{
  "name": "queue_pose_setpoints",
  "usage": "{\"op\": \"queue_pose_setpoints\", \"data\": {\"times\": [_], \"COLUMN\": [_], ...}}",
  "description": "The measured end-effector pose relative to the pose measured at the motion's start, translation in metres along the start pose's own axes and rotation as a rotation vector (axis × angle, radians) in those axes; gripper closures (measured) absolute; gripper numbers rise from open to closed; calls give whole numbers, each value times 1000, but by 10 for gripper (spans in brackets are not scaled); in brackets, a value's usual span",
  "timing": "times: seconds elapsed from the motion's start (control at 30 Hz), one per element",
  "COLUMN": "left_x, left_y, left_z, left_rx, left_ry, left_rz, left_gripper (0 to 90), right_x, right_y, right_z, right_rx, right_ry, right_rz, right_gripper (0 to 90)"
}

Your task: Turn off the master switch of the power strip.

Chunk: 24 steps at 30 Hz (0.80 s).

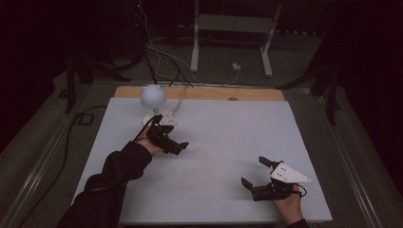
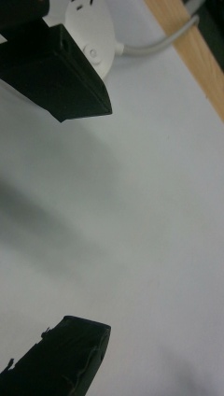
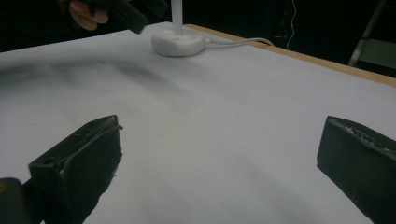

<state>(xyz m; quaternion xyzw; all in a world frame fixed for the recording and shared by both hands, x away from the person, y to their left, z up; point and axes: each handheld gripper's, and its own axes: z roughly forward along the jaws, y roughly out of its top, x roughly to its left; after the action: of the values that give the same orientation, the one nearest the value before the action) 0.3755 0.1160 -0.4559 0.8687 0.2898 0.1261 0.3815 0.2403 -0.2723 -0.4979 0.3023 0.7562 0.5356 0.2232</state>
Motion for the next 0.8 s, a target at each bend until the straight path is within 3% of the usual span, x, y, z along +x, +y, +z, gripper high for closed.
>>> {"op": "queue_pose_setpoints", "data": {"times": [0.3, 0.8], "left_x": [2, -9], "left_y": [-16, -52], "left_z": [-25, -62], "left_rx": [-20, -33], "left_ry": [-30, -28], "left_rz": [-46, -43], "left_gripper": [2, 3], "right_x": [1, 2], "right_y": [0, 1], "right_z": [0, 1], "right_rx": [0, 5], "right_ry": [2, 0], "right_rz": [-1, -6], "right_gripper": [0, 0]}}
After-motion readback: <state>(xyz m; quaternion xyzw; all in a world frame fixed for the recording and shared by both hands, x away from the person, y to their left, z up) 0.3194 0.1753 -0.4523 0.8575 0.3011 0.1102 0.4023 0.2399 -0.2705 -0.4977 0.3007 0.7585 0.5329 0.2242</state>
